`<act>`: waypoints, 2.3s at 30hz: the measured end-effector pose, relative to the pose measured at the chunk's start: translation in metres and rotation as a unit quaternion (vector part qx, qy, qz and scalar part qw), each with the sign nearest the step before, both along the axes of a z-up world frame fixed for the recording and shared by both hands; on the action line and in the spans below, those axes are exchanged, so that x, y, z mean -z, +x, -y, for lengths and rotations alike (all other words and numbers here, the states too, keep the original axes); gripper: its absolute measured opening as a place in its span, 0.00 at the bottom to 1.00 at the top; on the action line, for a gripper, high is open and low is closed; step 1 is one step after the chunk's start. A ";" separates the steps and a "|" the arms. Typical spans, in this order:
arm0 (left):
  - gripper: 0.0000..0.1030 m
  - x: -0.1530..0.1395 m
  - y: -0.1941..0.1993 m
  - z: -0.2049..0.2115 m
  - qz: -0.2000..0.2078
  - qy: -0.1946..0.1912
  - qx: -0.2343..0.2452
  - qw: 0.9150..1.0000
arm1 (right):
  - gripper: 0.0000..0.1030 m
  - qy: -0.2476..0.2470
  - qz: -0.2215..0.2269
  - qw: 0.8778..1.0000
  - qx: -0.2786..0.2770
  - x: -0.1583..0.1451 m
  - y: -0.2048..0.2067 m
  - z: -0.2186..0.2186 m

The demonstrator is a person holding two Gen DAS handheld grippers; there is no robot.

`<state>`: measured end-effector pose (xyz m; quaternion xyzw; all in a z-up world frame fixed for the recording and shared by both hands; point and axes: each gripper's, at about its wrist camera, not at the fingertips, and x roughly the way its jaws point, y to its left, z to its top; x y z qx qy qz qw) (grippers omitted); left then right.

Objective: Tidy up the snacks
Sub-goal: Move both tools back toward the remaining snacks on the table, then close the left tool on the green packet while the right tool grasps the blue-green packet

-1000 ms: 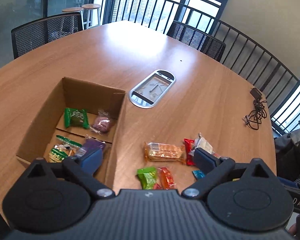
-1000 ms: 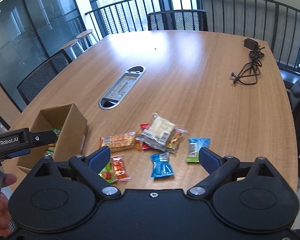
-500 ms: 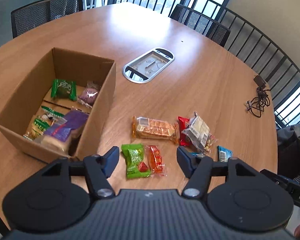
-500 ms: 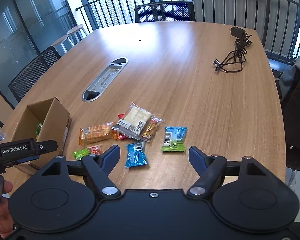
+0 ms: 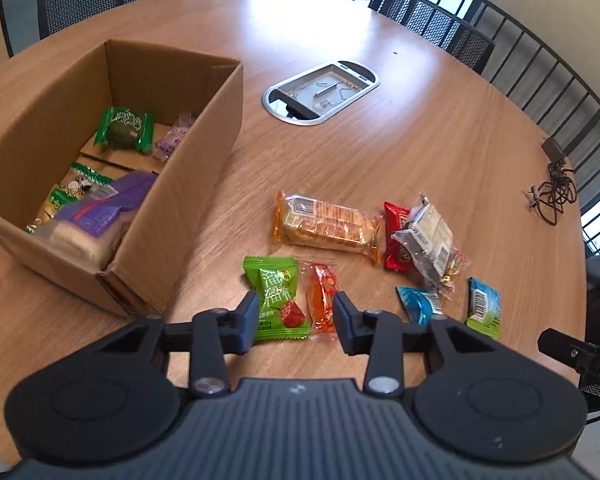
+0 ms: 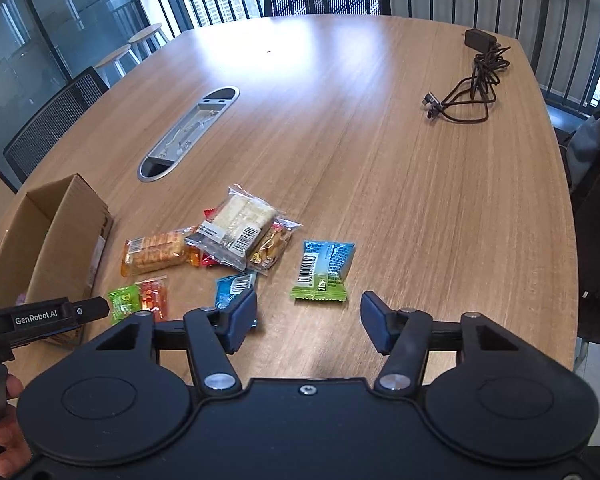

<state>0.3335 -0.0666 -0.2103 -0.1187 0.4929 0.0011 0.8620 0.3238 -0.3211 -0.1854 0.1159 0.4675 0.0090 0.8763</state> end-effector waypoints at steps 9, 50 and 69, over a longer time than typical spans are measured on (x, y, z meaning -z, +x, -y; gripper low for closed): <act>0.32 0.026 0.009 0.000 -0.011 0.006 -0.034 0.999 | 0.46 0.002 -0.018 0.999 -0.030 0.021 0.028 0.005; 0.16 0.046 0.024 -0.003 -0.002 0.009 -0.039 0.999 | 0.00 -0.014 -0.047 0.998 -0.047 0.066 0.077 0.001; 0.16 0.005 0.005 -0.014 0.039 -0.005 -0.026 0.999 | 0.36 -0.026 -0.072 0.996 -0.050 0.069 0.048 -0.018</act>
